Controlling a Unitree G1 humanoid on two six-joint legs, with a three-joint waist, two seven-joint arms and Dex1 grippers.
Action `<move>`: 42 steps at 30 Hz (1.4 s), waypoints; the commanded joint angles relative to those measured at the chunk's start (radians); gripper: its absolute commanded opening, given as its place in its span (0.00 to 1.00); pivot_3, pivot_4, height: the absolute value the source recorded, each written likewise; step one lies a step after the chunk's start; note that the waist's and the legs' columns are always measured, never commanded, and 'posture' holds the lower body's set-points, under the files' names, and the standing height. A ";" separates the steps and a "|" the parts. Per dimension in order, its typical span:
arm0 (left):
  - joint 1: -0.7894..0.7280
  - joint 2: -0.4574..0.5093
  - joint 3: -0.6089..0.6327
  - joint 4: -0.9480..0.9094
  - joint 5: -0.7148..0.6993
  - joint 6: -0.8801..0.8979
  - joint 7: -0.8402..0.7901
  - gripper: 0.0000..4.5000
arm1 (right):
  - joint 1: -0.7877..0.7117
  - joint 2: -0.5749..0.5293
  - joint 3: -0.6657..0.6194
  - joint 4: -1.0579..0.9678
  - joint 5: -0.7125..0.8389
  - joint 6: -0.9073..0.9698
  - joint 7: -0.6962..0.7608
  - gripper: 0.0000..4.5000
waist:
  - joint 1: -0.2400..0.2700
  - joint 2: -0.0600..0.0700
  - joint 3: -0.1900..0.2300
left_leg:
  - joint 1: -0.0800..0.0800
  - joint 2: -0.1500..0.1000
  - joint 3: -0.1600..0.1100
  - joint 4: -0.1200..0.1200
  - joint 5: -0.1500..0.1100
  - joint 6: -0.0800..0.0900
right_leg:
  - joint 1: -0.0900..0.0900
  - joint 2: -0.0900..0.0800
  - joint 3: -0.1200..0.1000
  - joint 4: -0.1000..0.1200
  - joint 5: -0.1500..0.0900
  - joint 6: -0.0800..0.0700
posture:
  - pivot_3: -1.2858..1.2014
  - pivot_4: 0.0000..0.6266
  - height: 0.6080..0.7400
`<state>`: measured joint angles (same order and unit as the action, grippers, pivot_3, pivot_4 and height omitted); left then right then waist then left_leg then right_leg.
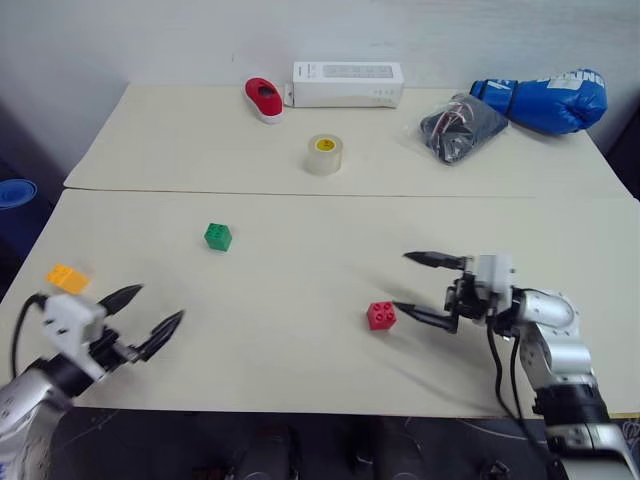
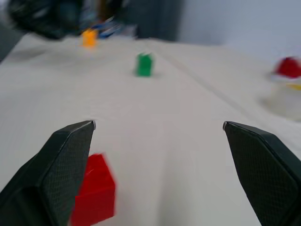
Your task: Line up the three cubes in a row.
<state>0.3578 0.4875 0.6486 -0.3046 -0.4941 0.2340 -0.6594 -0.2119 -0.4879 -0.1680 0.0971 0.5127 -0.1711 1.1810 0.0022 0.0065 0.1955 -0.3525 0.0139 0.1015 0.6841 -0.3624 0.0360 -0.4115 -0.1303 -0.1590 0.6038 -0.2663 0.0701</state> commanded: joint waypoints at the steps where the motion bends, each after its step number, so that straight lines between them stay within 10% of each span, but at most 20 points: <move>1: 0.040 -0.049 0.076 0.034 -0.023 -0.029 0.061 1.00 | 0.088 -0.014 -0.066 -0.118 0.043 0.035 -0.071 0.99 | 0.003 0.000 0.000 | 0.000 0.000 0.000 0.000 0.000 0.000 | 0.000 0.000 0.000 -0.001 0.000 0.000 | 0.52 0.24 1.00; 9: -0.040 -0.040 -0.037 -0.063 -0.041 0.075 0.123 1.00 | 0.154 -0.005 -0.066 -0.175 0.083 0.035 -0.057 0.99 | 0.016 -0.001 -0.001 | 0.001 0.000 0.000 0.000 -0.001 0.001 | -0.001 -0.001 0.001 0.000 0.000 -0.001 | 0.52 0.24 1.00; 14: -0.371 -0.047 -0.240 -0.059 0.066 0.283 0.370 1.00 | 0.118 0.025 -0.047 -0.180 0.061 0.030 -0.113 0.99 | 0.030 -0.002 -0.001 | 0.000 -0.001 0.000 0.000 0.001 0.001 | -0.001 -0.001 0.001 0.002 0.000 0.000 | 0.52 0.24 1.00; 26: -0.714 -0.154 -0.455 0.294 0.271 0.176 0.502 1.00 | 0.114 0.068 0.002 -0.204 0.016 0.007 -0.178 0.99 | 0.014 -0.003 -0.001 | 0.000 -0.001 0.004 0.000 0.003 0.001 | -0.001 0.003 0.001 0.003 0.001 0.001 | 0.52 0.24 1.00; 37: -0.703 -0.115 -0.477 0.339 0.310 0.084 0.427 0.33 | 0.146 0.073 0.014 -0.224 0.017 0.001 -0.200 1.00 | 0.021 -0.003 -0.001 | 0.000 -0.001 0.003 0.000 0.004 0.001 | -0.001 0.001 0.000 0.005 0.001 0.001 | 0.52 0.24 1.00; 42: -0.652 0.046 -0.479 0.267 0.054 -0.066 -0.182 0.33 | 0.189 -0.003 -0.041 -0.293 0.058 0.005 -0.151 1.00 | 0.015 -0.002 -0.001 | 0.000 -0.001 0.004 0.000 0.004 0.001 | -0.002 0.002 0.001 0.006 0.001 0.000 | 0.52 0.24 1.00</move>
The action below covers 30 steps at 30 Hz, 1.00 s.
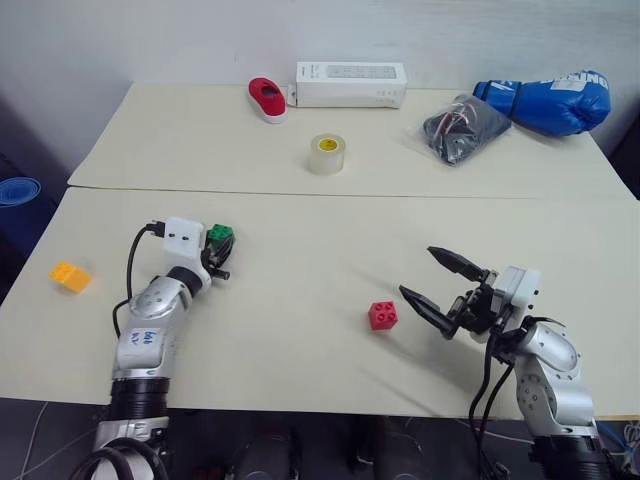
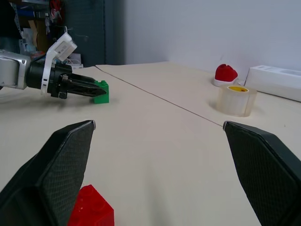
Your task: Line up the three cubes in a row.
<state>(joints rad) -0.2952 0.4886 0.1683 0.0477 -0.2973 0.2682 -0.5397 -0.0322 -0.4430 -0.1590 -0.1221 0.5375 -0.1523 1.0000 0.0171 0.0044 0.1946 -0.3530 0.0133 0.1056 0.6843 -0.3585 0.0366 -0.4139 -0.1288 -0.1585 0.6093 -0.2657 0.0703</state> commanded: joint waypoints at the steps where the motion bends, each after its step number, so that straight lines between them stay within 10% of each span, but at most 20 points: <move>1: -0.001 0.057 -0.002 -0.115 -0.216 -0.109 -0.422 0.33 | 0.022 -0.074 -0.054 -0.084 0.032 -0.017 0.056 1.00 | 0.002 0.000 0.000 | 0.000 0.000 0.000 0.000 0.000 0.000 | 0.000 0.000 0.000 -0.001 0.000 0.000 | 0.52 0.24 1.00; 8: -0.173 0.186 -0.326 0.011 -0.030 -0.232 -0.844 0.33 | 0.132 -0.237 -0.076 -0.074 0.035 -0.039 0.252 1.00 | 0.012 0.001 0.000 | 0.001 -0.002 -0.002 0.002 0.000 0.001 | 0.004 -0.001 -0.002 -0.004 0.000 0.000 | 0.52 0.24 1.00; 18: -0.294 -0.040 -0.445 0.253 0.127 -0.359 -0.730 0.33 | 0.234 -0.217 -0.112 -0.116 0.024 -0.051 0.217 1.00 | 0.008 0.000 0.001 | 0.000 -0.001 -0.001 0.002 0.000 0.001 | 0.003 0.002 -0.001 -0.001 0.001 0.001 | 0.52 0.24 1.00; 30: -0.286 -0.090 -0.453 0.267 0.146 -0.328 -0.699 0.33 | 0.274 -0.205 -0.130 -0.146 0.016 -0.070 0.144 1.00 | 0.011 -0.001 0.001 | 0.001 -0.002 -0.002 0.003 0.001 0.003 | 0.004 -0.001 -0.001 -0.001 0.001 0.002 | 0.52 0.24 1.00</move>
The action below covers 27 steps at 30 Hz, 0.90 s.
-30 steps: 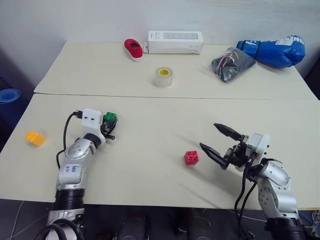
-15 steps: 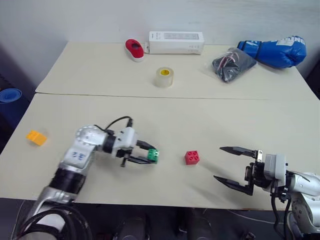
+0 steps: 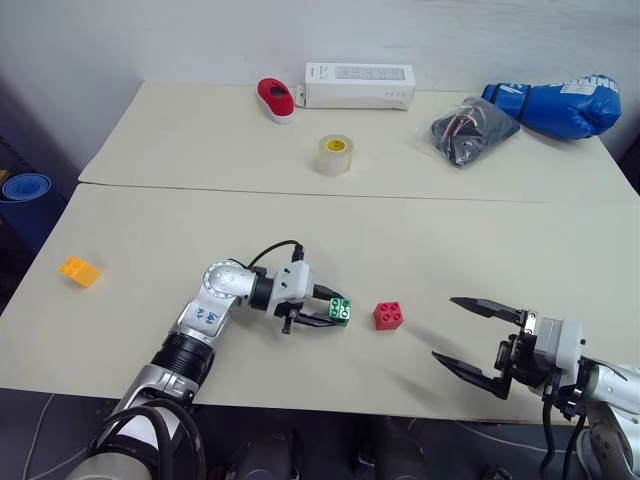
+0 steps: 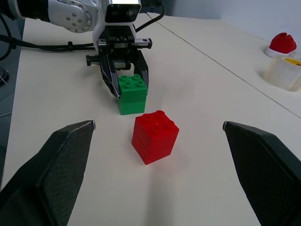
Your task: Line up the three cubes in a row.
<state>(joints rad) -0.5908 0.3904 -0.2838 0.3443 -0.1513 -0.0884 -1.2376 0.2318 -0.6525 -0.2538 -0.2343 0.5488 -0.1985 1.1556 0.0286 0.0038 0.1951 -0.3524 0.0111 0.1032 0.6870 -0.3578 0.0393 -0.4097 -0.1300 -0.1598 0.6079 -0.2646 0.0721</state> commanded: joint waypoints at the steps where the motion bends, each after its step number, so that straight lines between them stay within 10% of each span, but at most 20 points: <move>1: 0.017 0.014 0.000 -0.039 0.000 0.031 -0.002 0.33 | 0.011 0.006 -0.034 -0.034 0.004 -0.025 -0.015 1.00 | -0.002 0.000 0.000 | 0.000 0.000 0.000 0.000 0.000 0.000 | 0.000 0.000 0.000 0.000 0.000 0.000 | 0.52 0.24 1.00; 21: 0.088 0.093 0.061 -0.099 -0.079 0.092 -0.045 0.33 | -0.023 0.003 0.000 -0.015 -0.006 -0.016 -0.022 1.00 | -0.003 0.000 0.000 | 0.000 0.001 0.000 0.000 0.000 0.000 | 0.000 0.000 0.000 0.000 0.000 0.000 | 0.52 0.24 1.00; 27: 0.100 0.099 0.085 -0.105 -0.074 0.071 -0.022 0.73 | -0.065 0.006 0.022 0.010 -0.007 -0.013 -0.010 1.00 | -0.004 0.000 0.000 | 0.000 0.000 0.000 0.000 0.000 0.000 | 0.000 0.000 0.000 0.000 0.000 0.000 | 0.52 0.24 1.00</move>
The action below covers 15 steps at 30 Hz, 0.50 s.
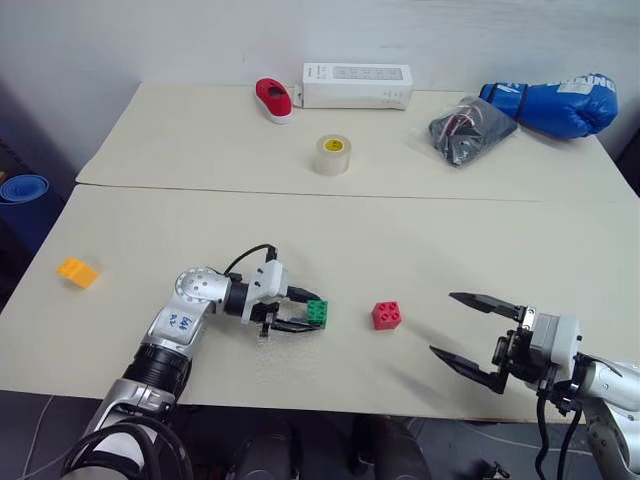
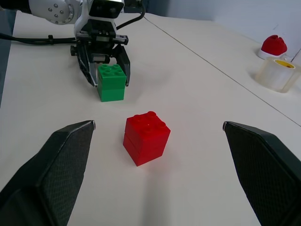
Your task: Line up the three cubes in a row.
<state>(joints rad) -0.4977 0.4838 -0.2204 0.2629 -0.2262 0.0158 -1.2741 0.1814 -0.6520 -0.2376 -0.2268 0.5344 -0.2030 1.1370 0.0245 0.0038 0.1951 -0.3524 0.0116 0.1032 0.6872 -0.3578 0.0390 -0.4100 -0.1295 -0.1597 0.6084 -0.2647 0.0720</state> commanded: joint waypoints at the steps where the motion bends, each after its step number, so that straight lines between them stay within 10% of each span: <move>1: 0.015 0.015 0.035 -0.034 -0.004 -0.040 0.019 0.79 | -0.022 0.006 0.010 0.007 0.009 -0.007 0.013 1.00 | 0.000 0.000 0.000 | 0.000 0.000 0.000 0.000 0.000 0.000 | 0.000 0.000 0.000 0.000 0.000 0.000 | 0.52 0.24 1.00; 8: 0.261 0.181 0.313 -0.320 -0.160 0.108 0.122 0.92 | -0.087 0.009 0.043 0.046 0.028 0.004 0.059 1.00 | -0.023 0.000 0.000 | 0.000 0.002 0.000 -0.001 0.000 -0.001 | -0.001 0.000 0.000 0.000 0.000 -0.001 | 0.52 0.24 1.00; 15: 0.631 0.106 0.861 -0.455 -0.324 0.249 0.469 1.00 | -0.124 0.055 0.100 -0.038 0.094 0.084 0.042 1.00 | -0.022 0.001 0.001 | 0.000 0.002 -0.002 -0.001 -0.001 -0.001 | 0.000 -0.001 0.000 -0.002 -0.001 -0.001 | 0.52 0.24 1.00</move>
<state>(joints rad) 0.0799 0.6256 0.5198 -0.1583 -0.5079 0.2755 -0.8857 0.0531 -0.6046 -0.1509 -0.1948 0.5876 -0.1416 1.1798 0.0025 0.0044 0.1957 -0.3523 0.0137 0.1002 0.6860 -0.3589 0.0380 -0.4097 -0.1307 -0.1597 0.6066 -0.2652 0.0712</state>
